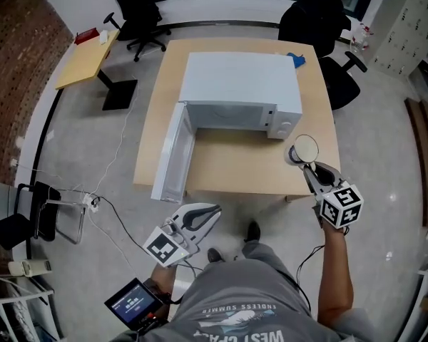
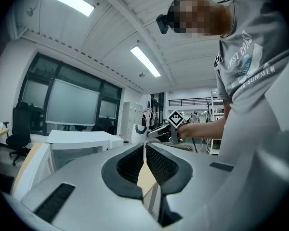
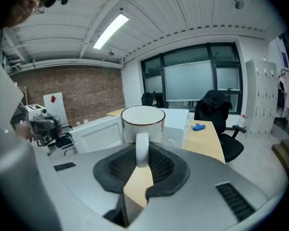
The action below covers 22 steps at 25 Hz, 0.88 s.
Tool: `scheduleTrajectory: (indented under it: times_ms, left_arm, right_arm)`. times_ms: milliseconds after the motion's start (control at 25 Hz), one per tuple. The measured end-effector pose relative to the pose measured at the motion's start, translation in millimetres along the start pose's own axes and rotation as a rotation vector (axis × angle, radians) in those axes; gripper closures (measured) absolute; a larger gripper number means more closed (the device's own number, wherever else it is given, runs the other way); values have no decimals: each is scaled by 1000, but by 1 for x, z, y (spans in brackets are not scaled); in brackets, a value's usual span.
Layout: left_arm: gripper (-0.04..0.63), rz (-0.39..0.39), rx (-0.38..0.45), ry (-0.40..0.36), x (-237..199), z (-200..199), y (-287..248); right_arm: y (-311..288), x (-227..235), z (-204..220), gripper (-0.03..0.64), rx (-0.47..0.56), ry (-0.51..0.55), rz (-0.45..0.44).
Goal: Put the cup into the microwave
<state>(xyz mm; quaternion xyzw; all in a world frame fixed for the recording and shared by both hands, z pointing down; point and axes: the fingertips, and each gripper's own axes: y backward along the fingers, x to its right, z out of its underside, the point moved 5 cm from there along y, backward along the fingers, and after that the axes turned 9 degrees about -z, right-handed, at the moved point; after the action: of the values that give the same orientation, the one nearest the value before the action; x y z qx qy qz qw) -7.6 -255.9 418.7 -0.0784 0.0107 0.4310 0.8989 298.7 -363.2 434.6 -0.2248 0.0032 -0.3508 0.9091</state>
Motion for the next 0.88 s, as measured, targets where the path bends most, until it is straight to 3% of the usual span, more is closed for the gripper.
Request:
scheduleTrajectory:
  times_ms: [400,640,880]
  left_arm:
    - [568,52,88,-68,3,-20,67]
    - [568,76,119,-79,-2,-23,106]
    - [568,69,117,-71,-5,-15,135]
  right_arm:
    - [32,-179,-46,549,81,85,-156]
    - [26,-244,-53,549,76,104,-194]
    - [10,-281,-46,549,65,107,-236]
